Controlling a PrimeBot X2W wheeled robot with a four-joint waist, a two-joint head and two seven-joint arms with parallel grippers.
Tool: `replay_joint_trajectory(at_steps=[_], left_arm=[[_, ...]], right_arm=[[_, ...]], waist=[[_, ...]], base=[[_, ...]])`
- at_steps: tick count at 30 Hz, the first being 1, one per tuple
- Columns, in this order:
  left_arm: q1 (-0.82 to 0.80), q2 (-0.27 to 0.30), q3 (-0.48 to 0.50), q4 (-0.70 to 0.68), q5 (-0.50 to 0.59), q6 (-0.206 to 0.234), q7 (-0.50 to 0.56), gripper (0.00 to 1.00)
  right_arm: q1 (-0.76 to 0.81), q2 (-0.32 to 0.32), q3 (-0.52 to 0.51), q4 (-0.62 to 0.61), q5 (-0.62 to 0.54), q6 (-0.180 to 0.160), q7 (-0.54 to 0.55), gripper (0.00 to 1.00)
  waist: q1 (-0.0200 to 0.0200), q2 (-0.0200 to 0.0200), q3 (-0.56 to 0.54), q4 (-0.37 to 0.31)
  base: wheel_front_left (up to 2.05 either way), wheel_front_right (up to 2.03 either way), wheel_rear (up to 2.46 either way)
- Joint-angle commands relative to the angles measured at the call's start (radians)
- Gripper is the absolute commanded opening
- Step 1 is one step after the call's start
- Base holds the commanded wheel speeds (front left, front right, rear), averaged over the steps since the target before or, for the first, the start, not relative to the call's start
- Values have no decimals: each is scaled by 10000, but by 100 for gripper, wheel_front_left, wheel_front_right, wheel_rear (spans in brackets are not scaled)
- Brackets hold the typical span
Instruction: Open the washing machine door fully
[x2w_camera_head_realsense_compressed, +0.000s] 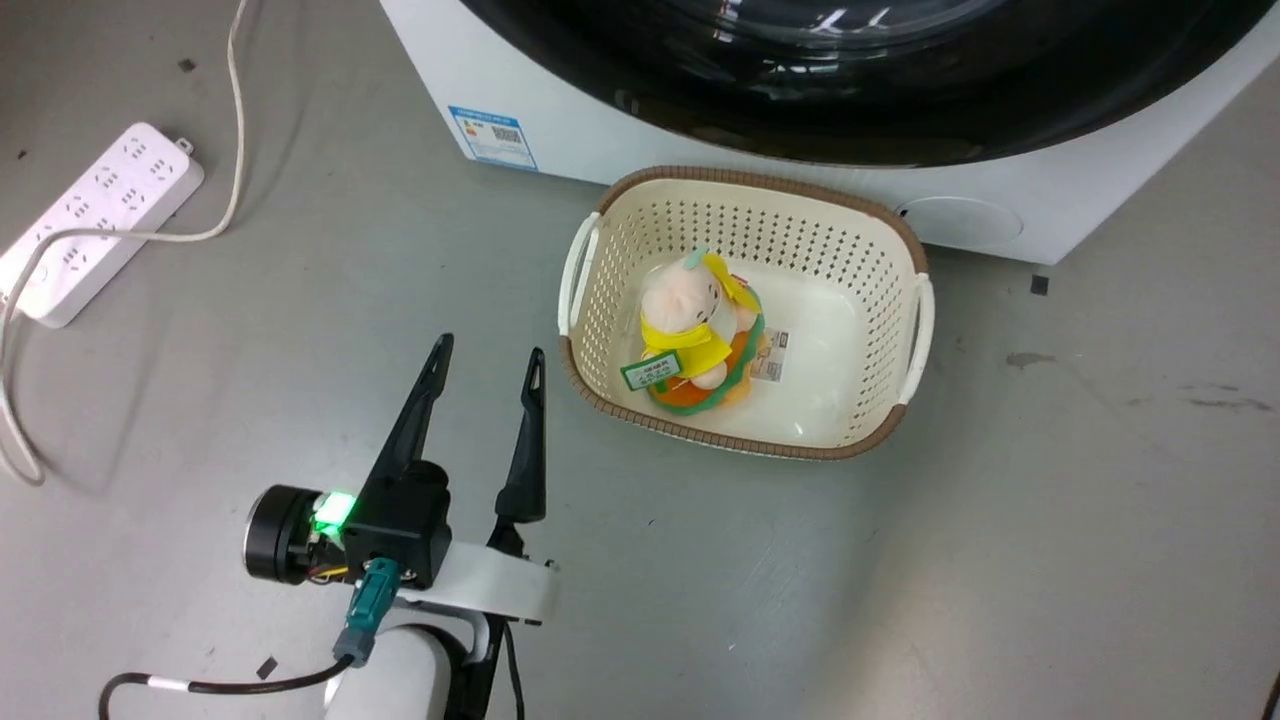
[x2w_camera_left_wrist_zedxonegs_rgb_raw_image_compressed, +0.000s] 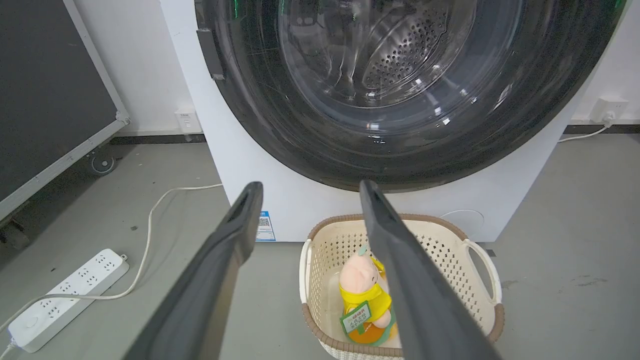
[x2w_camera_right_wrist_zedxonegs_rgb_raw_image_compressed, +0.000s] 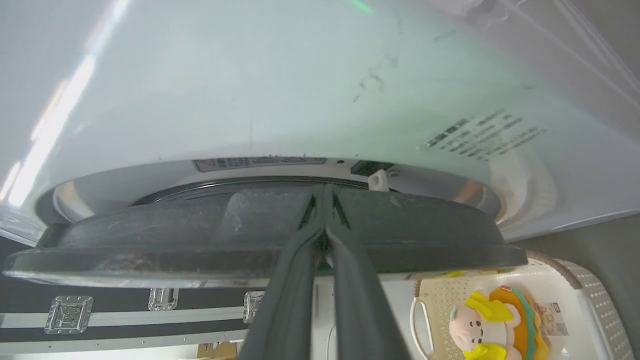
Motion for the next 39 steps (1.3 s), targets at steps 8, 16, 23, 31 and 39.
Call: replay_joint_trajectory(at_steps=[8,16,23,31,39], left_arm=[[-395,28,-243,16,-23,128,-245,100],[-482,24,-317,115,-99,221,-392,100],[-126,19,-325,383,-161,152,-393,100],[649,39,-411,728,-119,13,-393,100],[1453,46,-532,916,-119,-104,-393,100]], right_arm=[[-1340,-392,-295,1222,427,12,1150,0],[-1360,-520,-727,1972,638,12,2266,0],[-69,-458,-983,1973,685,12,2641,0],[1556,407,-1011,1707,1001,12,3328,0],[3557,1472,-823,693,1284,12,4043,0]], waist=[[0,-1,404,275],[0,-1,357,456],[0,-1,-637,425],[0,-1,-2028,218],[0,-1,-3231,213]], base=[[0,0,0],[0,0,0],[0,0,0],[0,0,0],[0,0,0]])
